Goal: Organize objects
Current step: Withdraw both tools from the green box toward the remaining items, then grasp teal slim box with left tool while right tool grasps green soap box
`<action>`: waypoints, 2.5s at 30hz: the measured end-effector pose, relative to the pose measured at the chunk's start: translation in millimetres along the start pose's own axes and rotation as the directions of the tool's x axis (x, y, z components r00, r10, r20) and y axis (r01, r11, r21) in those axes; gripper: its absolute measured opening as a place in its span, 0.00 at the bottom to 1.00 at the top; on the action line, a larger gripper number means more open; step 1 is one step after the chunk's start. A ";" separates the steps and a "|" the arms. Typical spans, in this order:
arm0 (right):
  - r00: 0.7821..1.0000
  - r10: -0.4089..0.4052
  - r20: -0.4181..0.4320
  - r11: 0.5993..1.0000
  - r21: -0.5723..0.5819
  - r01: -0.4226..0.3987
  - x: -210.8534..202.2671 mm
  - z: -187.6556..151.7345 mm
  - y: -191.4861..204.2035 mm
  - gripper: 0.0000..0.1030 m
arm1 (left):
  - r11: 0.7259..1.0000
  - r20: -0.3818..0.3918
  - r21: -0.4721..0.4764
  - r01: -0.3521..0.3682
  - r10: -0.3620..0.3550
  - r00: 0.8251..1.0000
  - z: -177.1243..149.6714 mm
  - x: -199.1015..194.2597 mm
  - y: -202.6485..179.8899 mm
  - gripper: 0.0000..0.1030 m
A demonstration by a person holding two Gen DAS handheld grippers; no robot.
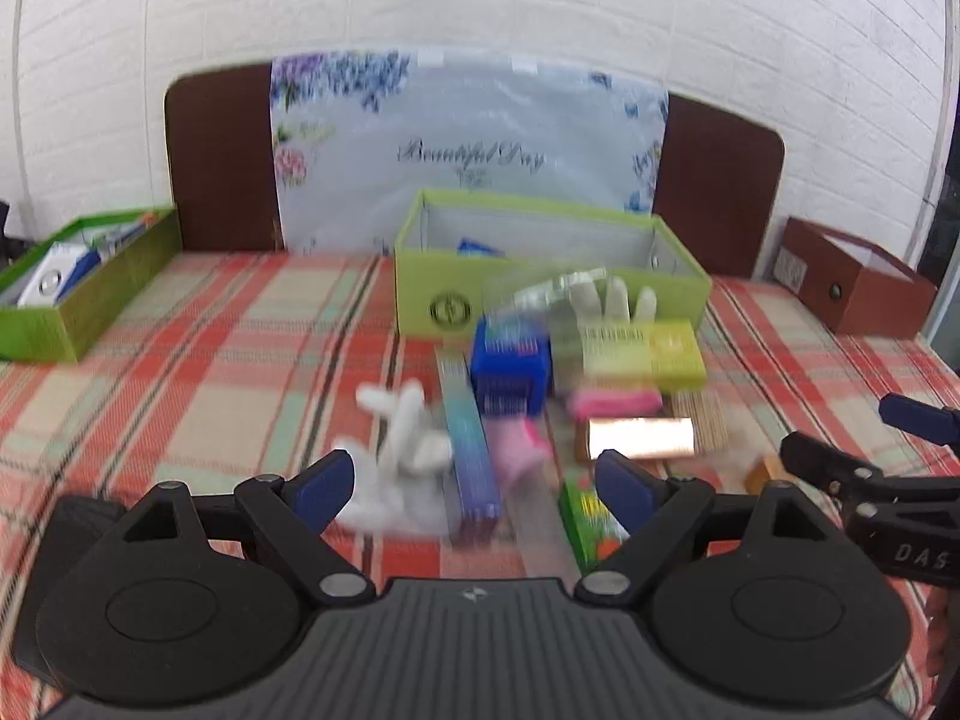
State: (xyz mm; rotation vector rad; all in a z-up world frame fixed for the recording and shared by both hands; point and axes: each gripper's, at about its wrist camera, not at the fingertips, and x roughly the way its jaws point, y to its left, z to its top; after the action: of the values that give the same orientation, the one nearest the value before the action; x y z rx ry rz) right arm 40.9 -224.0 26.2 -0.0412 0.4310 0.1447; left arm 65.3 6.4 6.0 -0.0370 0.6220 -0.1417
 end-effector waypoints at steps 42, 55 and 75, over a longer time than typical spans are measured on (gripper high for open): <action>0.963 0.166 -0.215 0.986 0.014 -0.166 20.9 -64.2 37.7 0.62 | 0.989 -0.147 -0.068 0.130 -0.139 0.979 -15.7 49.7 22.4 0.25; 0.960 0.138 -0.243 0.990 -0.006 -0.144 -8.3 -89.3 40.6 0.67 | 0.996 -0.199 -0.054 0.075 -0.084 0.976 -57.5 14.4 18.3 0.35; 0.952 0.054 -0.302 0.998 -0.019 -0.063 15.6 -91.0 51.7 0.66 | 1.000 -0.198 -0.023 0.003 -0.007 0.980 -44.8 57.0 14.0 0.37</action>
State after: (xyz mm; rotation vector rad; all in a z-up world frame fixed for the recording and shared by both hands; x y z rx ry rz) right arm 9.6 -177.2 -63.4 -0.0791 0.7360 0.2041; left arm 86.7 12.5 -64.5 -0.0463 0.8222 -0.1442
